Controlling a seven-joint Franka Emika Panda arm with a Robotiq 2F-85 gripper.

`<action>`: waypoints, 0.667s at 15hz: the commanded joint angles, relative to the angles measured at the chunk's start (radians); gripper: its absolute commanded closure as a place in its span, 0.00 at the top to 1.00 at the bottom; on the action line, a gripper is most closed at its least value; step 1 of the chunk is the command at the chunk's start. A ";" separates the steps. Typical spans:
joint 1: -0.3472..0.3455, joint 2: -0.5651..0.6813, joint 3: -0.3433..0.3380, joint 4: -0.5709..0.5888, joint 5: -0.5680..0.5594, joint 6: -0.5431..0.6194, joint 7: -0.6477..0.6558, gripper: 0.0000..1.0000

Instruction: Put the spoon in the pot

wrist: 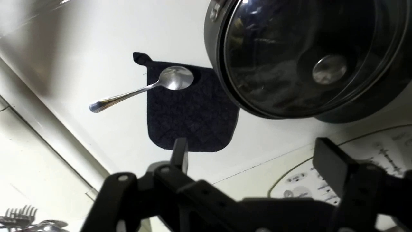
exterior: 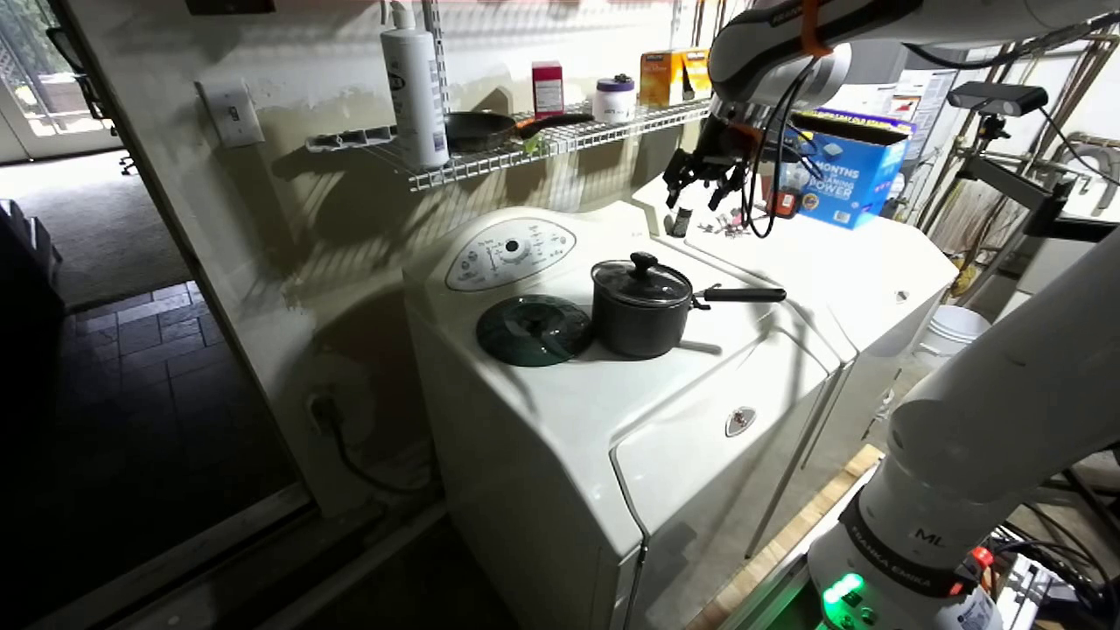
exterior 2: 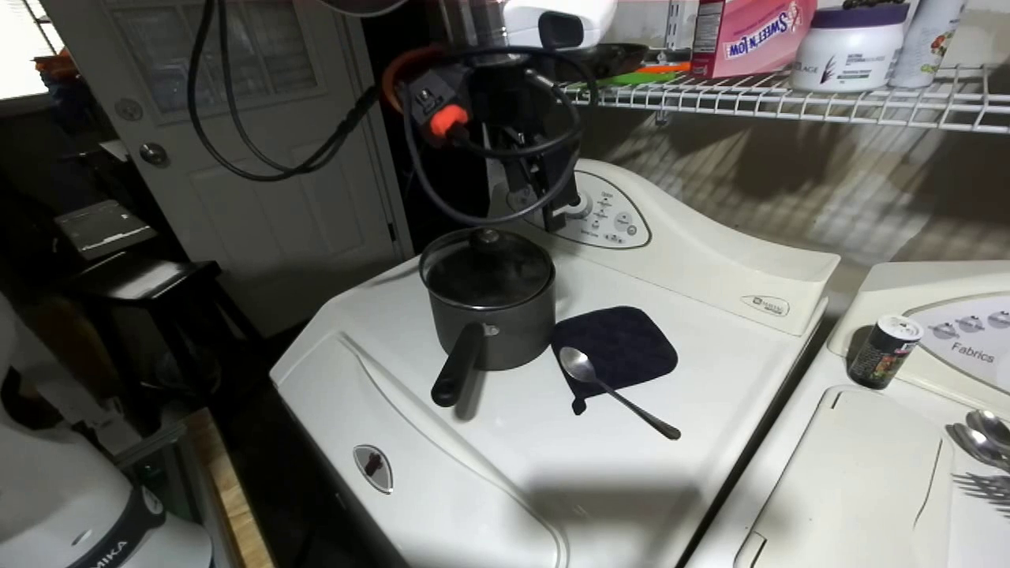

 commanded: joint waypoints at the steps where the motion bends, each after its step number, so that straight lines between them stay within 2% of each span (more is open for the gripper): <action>1: -0.047 0.075 0.007 0.037 0.008 0.084 0.142 1.00; 5: -0.091 0.161 0.008 0.075 -0.060 0.077 0.293 1.00; 10: -0.113 0.269 -0.011 0.133 -0.091 0.033 0.383 1.00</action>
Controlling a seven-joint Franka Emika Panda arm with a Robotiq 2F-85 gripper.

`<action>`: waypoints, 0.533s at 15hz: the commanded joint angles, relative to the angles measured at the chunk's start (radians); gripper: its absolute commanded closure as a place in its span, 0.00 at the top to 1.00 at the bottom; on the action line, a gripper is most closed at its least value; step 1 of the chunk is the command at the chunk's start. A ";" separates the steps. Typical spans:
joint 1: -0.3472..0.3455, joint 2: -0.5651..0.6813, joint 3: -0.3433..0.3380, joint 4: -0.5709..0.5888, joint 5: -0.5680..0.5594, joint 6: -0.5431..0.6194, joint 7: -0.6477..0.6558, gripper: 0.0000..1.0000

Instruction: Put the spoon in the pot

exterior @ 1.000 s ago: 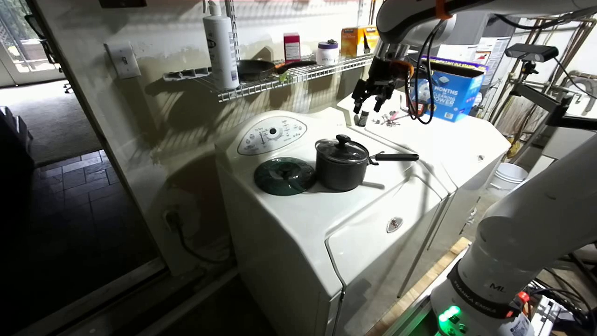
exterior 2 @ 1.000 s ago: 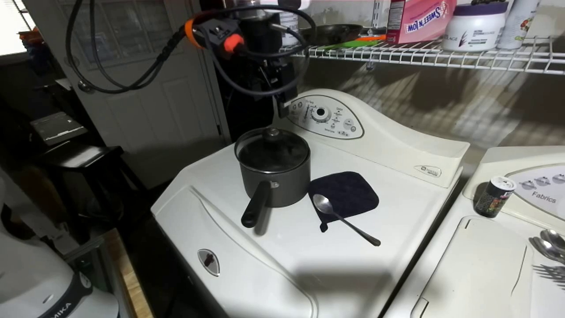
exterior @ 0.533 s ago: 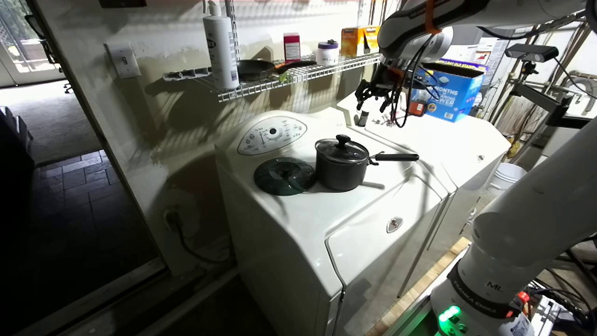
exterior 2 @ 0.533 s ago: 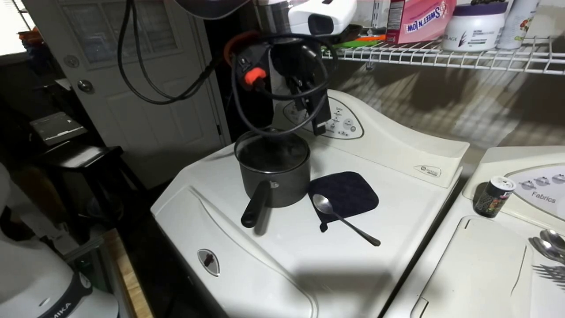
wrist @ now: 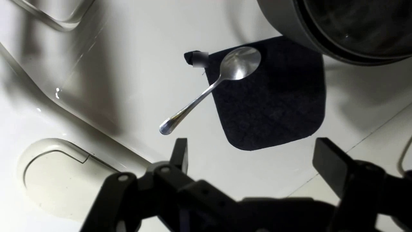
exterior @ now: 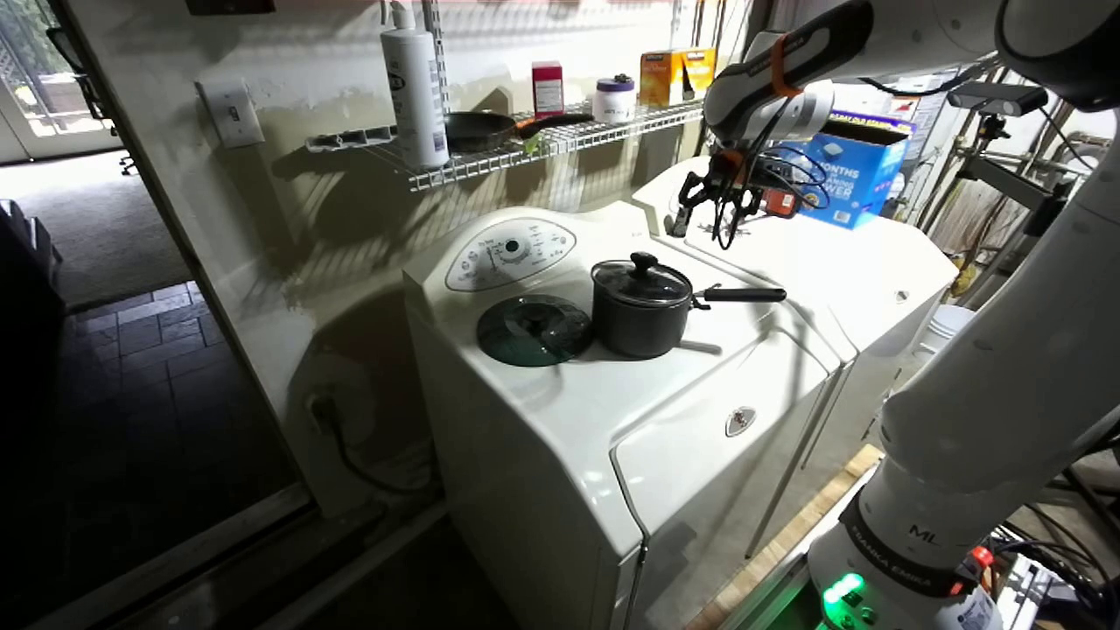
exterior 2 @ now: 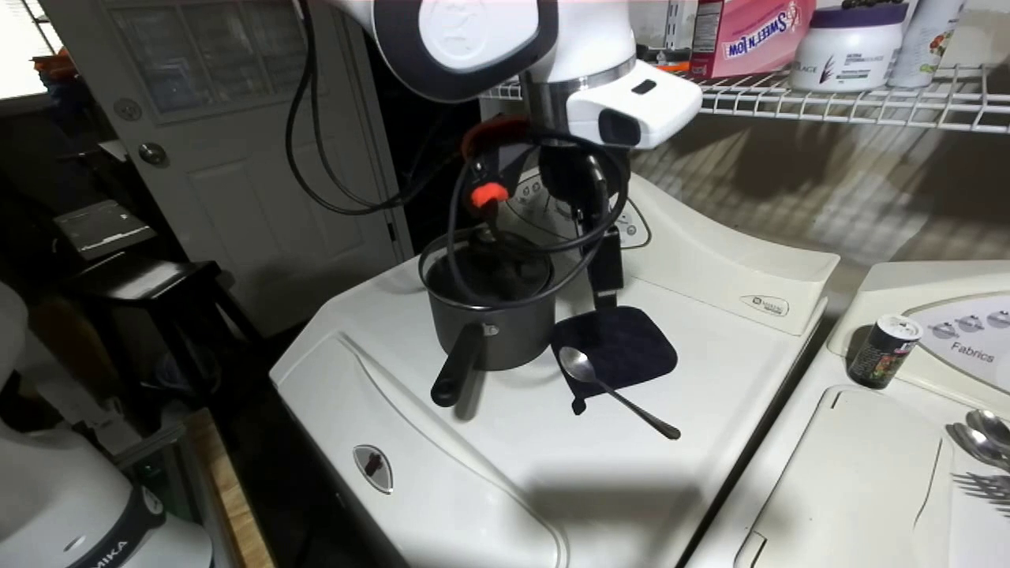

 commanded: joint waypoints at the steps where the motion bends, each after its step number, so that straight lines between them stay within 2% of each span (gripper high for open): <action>1: -0.014 0.099 -0.012 0.083 -0.031 -0.059 0.077 1.00; 5: -0.023 0.164 -0.039 0.118 -0.014 -0.131 0.097 1.00; 8: -0.018 0.144 -0.046 0.078 -0.008 -0.092 0.072 1.00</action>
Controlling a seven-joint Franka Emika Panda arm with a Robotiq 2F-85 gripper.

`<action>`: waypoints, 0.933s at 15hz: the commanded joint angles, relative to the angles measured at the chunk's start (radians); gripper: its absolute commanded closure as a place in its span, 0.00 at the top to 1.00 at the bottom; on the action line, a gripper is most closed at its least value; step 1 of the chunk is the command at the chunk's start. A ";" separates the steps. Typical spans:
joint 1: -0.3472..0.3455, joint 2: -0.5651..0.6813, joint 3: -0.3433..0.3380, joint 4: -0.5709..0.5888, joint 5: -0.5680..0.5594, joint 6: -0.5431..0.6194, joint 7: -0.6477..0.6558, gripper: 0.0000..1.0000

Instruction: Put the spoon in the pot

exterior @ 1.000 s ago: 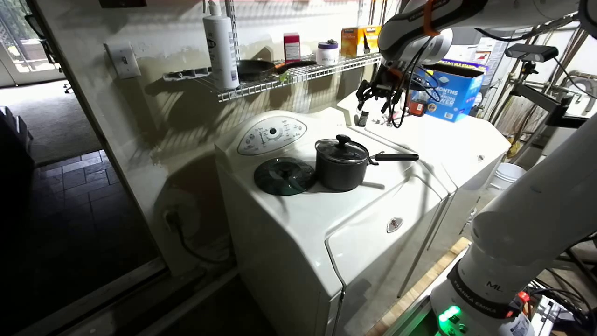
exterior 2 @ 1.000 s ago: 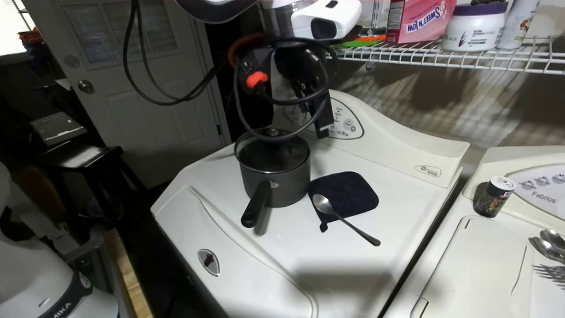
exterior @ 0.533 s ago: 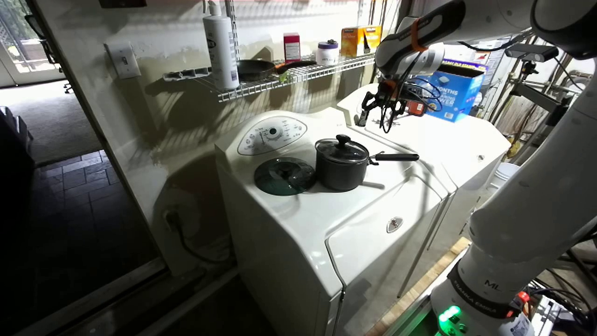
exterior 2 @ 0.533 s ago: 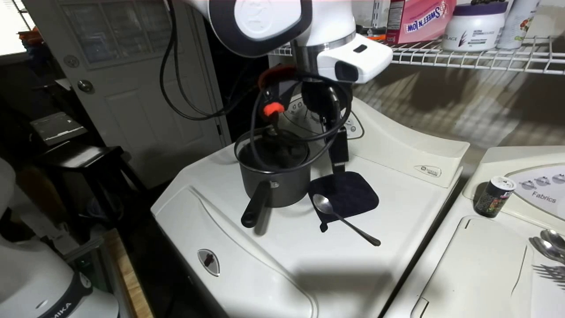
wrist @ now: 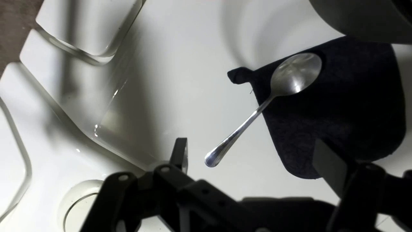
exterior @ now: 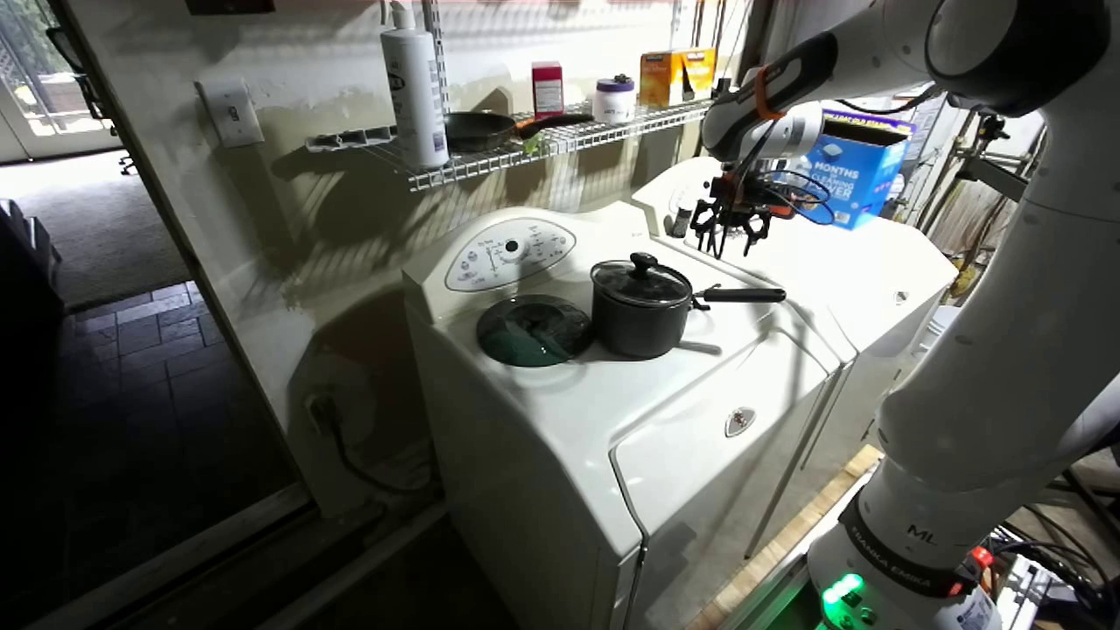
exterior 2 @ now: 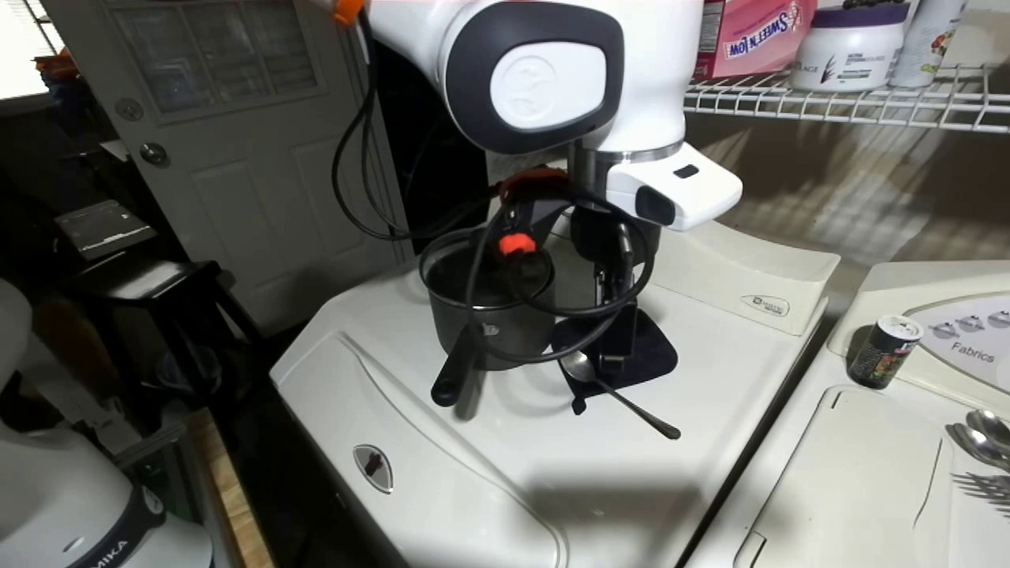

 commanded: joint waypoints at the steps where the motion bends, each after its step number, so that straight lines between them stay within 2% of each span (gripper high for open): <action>1: 0.001 0.002 -0.002 0.003 0.000 -0.003 -0.001 1.00; 6: 0.002 0.014 0.000 0.013 0.012 -0.016 -0.001 1.00; 14: -0.007 0.082 0.004 -0.011 0.161 0.071 -0.004 1.00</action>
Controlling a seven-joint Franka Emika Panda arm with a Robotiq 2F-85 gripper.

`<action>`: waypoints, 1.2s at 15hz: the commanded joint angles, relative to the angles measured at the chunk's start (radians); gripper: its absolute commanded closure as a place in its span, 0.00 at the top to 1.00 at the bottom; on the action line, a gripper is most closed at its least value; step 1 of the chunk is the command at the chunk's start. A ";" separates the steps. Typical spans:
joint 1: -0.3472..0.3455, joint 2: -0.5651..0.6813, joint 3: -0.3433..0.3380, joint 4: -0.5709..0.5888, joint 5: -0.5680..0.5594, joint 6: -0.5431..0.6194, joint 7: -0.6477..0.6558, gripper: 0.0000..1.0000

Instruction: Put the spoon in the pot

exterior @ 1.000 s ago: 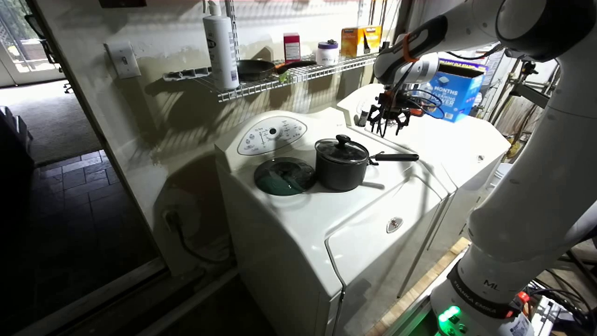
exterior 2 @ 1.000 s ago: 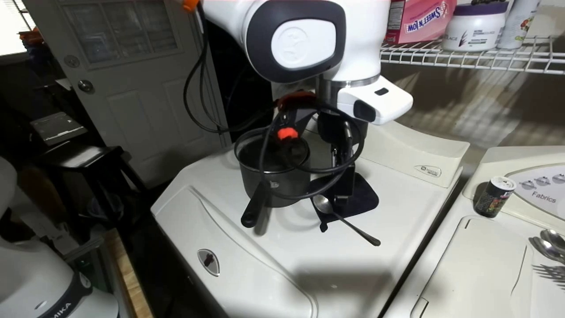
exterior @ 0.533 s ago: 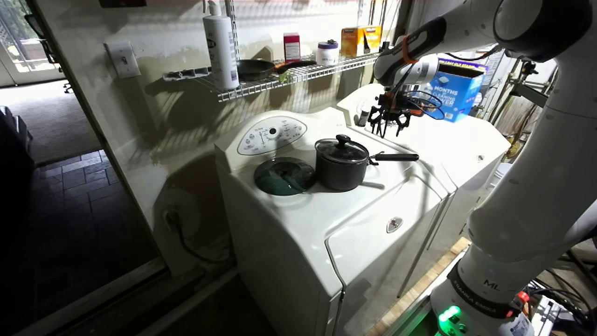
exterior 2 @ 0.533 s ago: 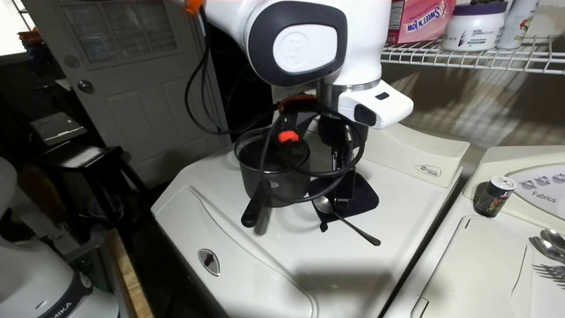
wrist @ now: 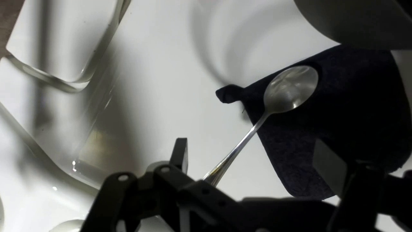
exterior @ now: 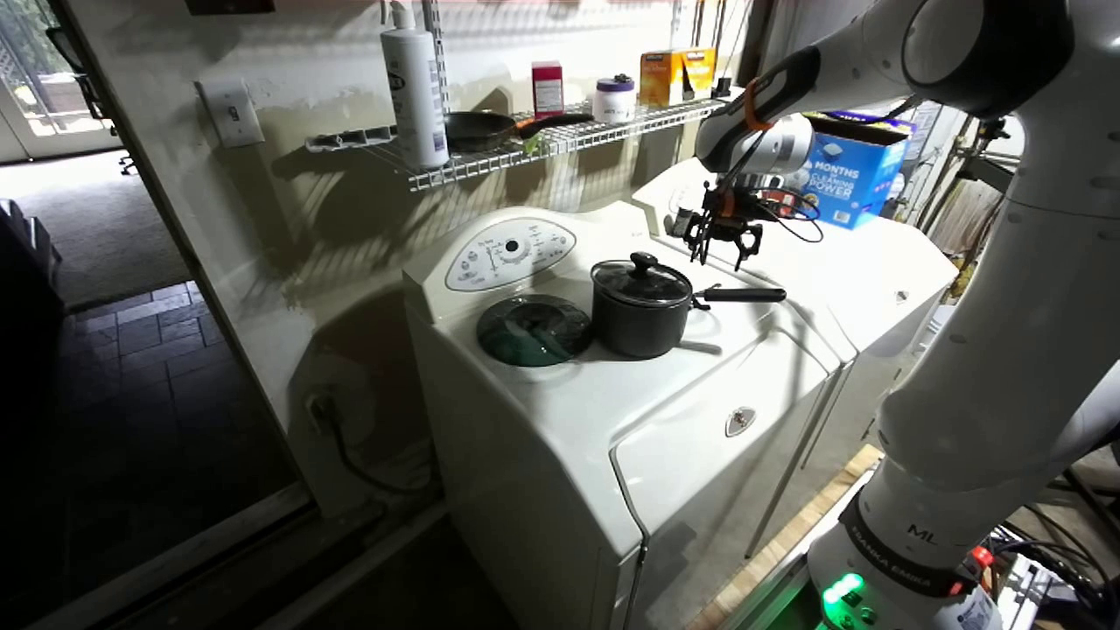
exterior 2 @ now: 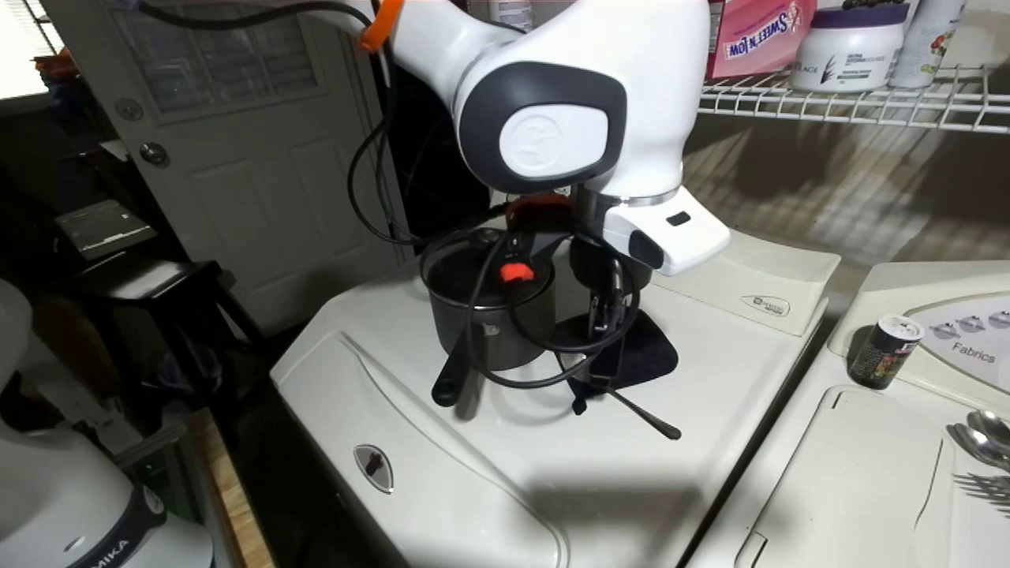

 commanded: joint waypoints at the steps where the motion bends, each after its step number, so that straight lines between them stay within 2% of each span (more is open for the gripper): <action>1: -0.009 0.032 0.005 -0.006 0.083 0.060 -0.014 1.00; 5: -0.015 0.088 0.013 0.012 0.146 0.087 -0.047 1.00; 12: -0.049 0.162 0.018 0.060 0.236 0.051 -0.113 0.97; 14: -0.060 0.181 0.021 0.083 0.256 0.039 -0.129 0.87; 17: -0.067 0.203 0.025 0.108 0.266 0.039 -0.139 0.83; 18: -0.070 0.210 0.027 0.117 0.269 0.036 -0.142 0.77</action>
